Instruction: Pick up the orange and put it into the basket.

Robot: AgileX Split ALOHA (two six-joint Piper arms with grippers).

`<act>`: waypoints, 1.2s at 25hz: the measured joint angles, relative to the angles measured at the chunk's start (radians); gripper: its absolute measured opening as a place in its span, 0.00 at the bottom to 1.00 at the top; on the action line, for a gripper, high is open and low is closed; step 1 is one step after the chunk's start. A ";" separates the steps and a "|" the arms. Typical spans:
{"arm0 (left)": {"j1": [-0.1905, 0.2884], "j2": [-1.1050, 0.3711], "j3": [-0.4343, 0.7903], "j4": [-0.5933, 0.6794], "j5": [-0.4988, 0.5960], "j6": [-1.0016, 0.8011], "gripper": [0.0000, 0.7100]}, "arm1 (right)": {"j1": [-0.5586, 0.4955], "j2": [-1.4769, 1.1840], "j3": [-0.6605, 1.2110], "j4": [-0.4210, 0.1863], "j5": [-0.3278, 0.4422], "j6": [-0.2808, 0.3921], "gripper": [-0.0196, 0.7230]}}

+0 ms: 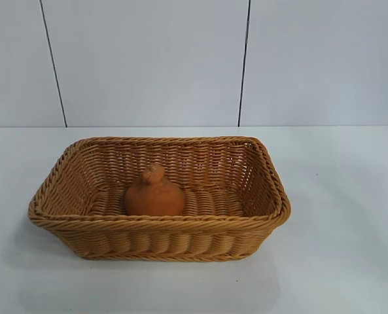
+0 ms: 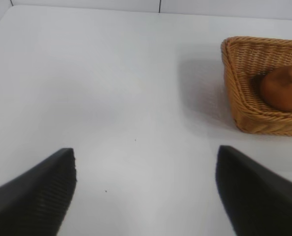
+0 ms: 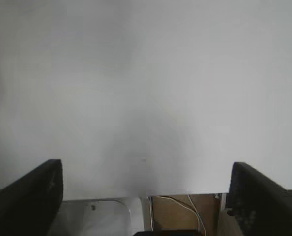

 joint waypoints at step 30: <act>0.000 0.000 0.000 0.000 -0.002 0.000 0.78 | 0.000 -1.231 0.447 0.000 -0.196 -0.008 0.88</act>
